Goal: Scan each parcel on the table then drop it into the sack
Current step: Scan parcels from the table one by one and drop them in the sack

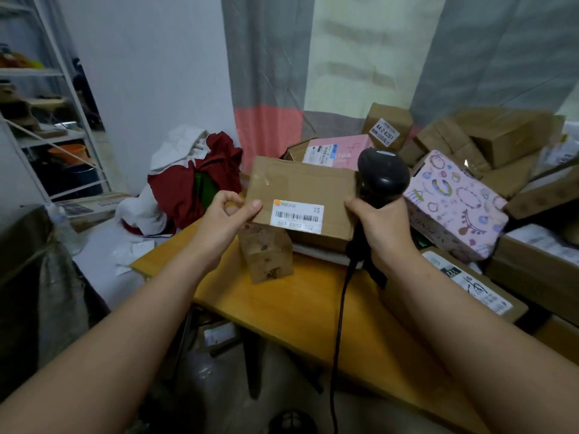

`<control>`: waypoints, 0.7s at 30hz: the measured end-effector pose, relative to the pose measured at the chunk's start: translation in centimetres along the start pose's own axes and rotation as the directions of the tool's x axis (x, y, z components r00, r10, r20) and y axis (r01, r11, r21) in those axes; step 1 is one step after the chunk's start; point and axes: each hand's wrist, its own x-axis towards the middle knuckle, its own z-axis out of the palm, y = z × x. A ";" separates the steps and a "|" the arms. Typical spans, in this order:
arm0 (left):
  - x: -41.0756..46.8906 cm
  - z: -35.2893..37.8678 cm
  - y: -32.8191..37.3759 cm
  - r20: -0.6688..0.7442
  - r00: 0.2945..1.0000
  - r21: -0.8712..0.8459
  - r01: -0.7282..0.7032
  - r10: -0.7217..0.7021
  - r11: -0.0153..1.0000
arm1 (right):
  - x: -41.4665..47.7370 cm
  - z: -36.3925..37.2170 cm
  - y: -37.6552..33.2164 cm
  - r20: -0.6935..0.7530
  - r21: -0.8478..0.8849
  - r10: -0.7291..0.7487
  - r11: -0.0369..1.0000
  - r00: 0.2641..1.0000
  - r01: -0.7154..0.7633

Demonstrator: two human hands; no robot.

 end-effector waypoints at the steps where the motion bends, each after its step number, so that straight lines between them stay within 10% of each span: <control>1: -1.2 0.0 0.1 0.033 0.999 -0.024 0.023 -0.022 0.999 | -0.7 -0.5 -0.3 0.000 -0.017 -0.003 1.000 1.000 0.003; 21: -12.1 -1.2 -3.1 -0.180 0.983 0.098 0.046 -0.028 0.994 | -19.4 -3.8 0.9 0.255 -0.489 -0.030 0.858 0.966 0.156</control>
